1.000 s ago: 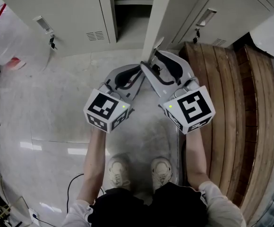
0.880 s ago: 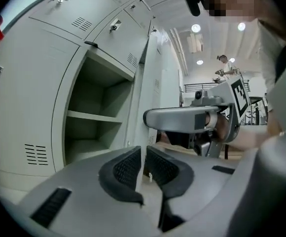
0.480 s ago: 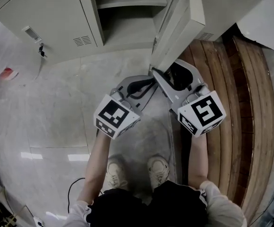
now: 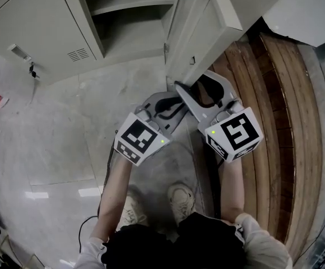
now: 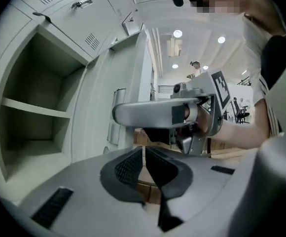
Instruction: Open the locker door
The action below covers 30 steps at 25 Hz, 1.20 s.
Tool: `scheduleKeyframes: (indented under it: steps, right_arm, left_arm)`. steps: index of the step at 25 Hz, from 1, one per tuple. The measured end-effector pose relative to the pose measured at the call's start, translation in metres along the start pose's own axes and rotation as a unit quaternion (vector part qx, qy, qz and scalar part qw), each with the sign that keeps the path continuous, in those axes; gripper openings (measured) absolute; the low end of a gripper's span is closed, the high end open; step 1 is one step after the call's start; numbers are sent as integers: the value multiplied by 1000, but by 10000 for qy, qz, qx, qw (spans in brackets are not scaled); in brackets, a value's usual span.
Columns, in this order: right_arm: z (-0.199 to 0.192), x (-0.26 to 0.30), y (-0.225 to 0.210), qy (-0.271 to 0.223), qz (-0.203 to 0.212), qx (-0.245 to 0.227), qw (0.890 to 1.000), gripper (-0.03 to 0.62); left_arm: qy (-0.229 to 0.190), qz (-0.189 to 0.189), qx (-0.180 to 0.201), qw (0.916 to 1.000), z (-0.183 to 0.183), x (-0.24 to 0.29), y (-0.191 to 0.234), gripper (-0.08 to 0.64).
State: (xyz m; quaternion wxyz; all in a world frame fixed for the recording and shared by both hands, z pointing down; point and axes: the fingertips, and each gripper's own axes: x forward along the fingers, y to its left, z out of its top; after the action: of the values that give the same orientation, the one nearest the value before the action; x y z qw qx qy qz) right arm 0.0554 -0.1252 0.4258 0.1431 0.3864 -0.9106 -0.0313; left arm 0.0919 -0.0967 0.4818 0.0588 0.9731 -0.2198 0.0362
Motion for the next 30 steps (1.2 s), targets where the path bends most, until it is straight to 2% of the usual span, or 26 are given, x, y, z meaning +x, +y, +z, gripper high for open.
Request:
scheduleKeyframes:
  steps: [6, 11, 18, 21, 22, 25, 30]
  right_arm:
    - [-9, -18, -18, 36, -409, 135, 9991, 161]
    - [-16, -32, -34, -8, -795, 267, 9965, 161]
    - [-28, -52, -63, 70, -1589, 347, 9867, 159]
    - [-35, -58, -76, 254, -1967, 252, 9798, 128]
    - [-36, -58, -77, 285, -2024, 234, 9786, 144]
    - [-36, -56, -77, 343, -2154, 104, 9759, 132]
    - [-36, -55, -76, 363, -2213, 41, 9745, 135]
  left_arm:
    - [111, -162, -174, 9997, -5, 20, -13, 29]
    - [64, -269, -154, 9995, -3, 21, -22, 29]
    - [-14, 79, -334, 9994, -2, 5, -1, 29]
    - [-78, 409, -165, 9990, 4, 1, 8, 29]
    - [-90, 516, -38, 9986, 6, 1, 9, 29]
    - [-59, 642, 254, 9976, 10, 0, 7, 31]
    - [-64, 683, 280, 9973, 12, -3, 7, 30]
